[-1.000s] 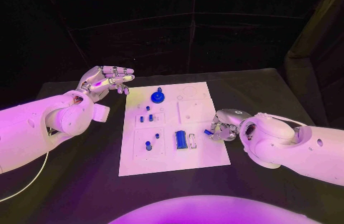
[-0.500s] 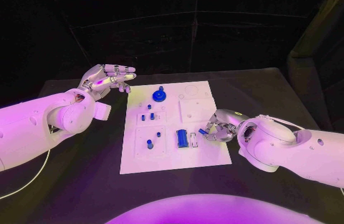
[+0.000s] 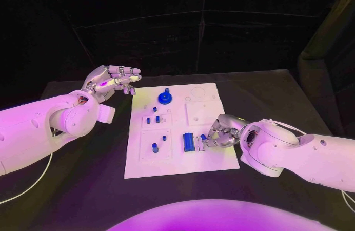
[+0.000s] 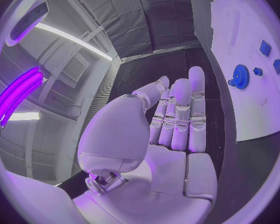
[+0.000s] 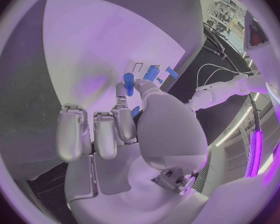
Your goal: Assemble the parts on the task board
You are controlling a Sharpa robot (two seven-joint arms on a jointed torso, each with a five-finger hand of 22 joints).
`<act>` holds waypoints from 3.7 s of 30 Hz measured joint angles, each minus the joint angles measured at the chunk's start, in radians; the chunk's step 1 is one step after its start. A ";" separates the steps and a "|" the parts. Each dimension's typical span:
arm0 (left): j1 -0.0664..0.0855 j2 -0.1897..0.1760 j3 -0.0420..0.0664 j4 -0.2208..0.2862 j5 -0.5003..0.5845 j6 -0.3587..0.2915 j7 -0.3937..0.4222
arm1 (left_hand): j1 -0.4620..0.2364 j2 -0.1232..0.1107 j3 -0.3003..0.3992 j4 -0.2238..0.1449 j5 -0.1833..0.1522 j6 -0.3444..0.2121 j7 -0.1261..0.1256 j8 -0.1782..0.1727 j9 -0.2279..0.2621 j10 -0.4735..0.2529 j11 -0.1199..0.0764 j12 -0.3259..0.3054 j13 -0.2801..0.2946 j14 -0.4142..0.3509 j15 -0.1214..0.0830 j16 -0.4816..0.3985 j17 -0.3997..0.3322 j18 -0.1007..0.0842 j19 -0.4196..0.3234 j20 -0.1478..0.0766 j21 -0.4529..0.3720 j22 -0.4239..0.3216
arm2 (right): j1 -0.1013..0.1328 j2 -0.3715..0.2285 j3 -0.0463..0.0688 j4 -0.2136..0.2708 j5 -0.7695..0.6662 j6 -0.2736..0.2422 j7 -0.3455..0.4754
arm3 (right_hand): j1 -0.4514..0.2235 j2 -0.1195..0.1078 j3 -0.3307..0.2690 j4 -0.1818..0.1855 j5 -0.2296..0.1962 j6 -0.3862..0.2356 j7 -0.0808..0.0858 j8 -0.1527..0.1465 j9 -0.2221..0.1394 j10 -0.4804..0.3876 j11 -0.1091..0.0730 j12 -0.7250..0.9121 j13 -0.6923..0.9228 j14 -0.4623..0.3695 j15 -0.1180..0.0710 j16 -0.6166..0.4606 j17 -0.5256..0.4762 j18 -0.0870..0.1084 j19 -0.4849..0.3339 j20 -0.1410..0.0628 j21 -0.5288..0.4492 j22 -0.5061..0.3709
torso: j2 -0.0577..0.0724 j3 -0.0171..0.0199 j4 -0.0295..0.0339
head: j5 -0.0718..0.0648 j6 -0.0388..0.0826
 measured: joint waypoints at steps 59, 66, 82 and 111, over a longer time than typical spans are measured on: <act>0.000 -0.004 0.000 -0.001 0.000 0.000 0.000 | 0.004 0.004 -0.003 -0.003 0.000 0.000 0.000 0.000 0.000 -0.004 -0.004 0.000 0.000 -0.004 -0.004 0.000 -0.002 0.000 0.000 0.000 0.000 0.000 | 0.000 -0.016 0.000 -0.005 0.025 0.052 0.056 | -0.045 0.020 -0.218 0.033 -0.415 0.001 -0.002 0.015 0.064 0.004 -0.003 -0.009 0.000 0.000 -0.007 0.005 0.000 0.000 -0.003 -0.010 0.004 0.001 | -0.001 0.0011 -0.0025 | 0.002 0.001; 0.000 -0.003 0.000 -0.003 0.000 0.000 0.000 | 0.004 0.004 -0.003 -0.003 0.000 0.000 0.000 0.000 0.000 -0.004 -0.004 0.000 0.000 -0.004 -0.004 0.000 -0.002 0.000 0.000 0.000 0.000 0.000 | 0.000 -0.025 0.000 -0.007 0.050 0.074 0.083 | -0.032 0.033 -0.227 0.024 -0.415 0.001 -0.002 0.015 0.069 0.004 -0.003 -0.009 0.000 0.000 -0.007 0.005 0.000 0.000 -0.003 -0.010 0.004 0.000 | -0.001 0.0007 -0.0014 | -0.001 0.003; 0.000 -0.001 0.000 -0.002 0.000 0.000 0.000 | 0.004 0.004 -0.003 -0.003 0.000 0.000 0.000 0.000 0.000 -0.004 -0.004 0.000 0.000 -0.004 -0.004 0.000 -0.002 0.000 0.000 0.000 0.000 0.000 | 0.000 0.017 0.000 -0.062 0.039 0.102 0.082 | 0.023 0.081 -0.231 -0.010 -0.409 0.001 -0.002 0.015 0.078 0.003 -0.003 -0.009 0.001 0.000 -0.007 0.005 0.000 0.000 -0.003 -0.010 0.004 0.000 | 0.001 0.0000 0.0014 | 0.002 -0.002; 0.000 0.041 -0.004 -0.045 0.042 0.004 0.006 | -0.091 -0.032 -0.100 0.060 0.009 -0.002 -0.005 0.018 0.000 -0.023 0.005 0.012 -0.005 -0.193 0.031 -0.260 -0.133 0.000 -0.191 0.036 -0.182 -0.103 | 0.070 0.005 0.002 -0.185 0.512 -0.070 0.581 | 0.121 0.133 -0.299 -0.055 -0.356 -0.181 0.086 -0.078 0.033 -0.408 0.081 -0.835 -0.411 -0.227 0.070 -0.717 -0.599 0.111 -0.363 0.056 -0.646 -0.715 | -0.018 -0.0067 0.0032 | -0.005 0.056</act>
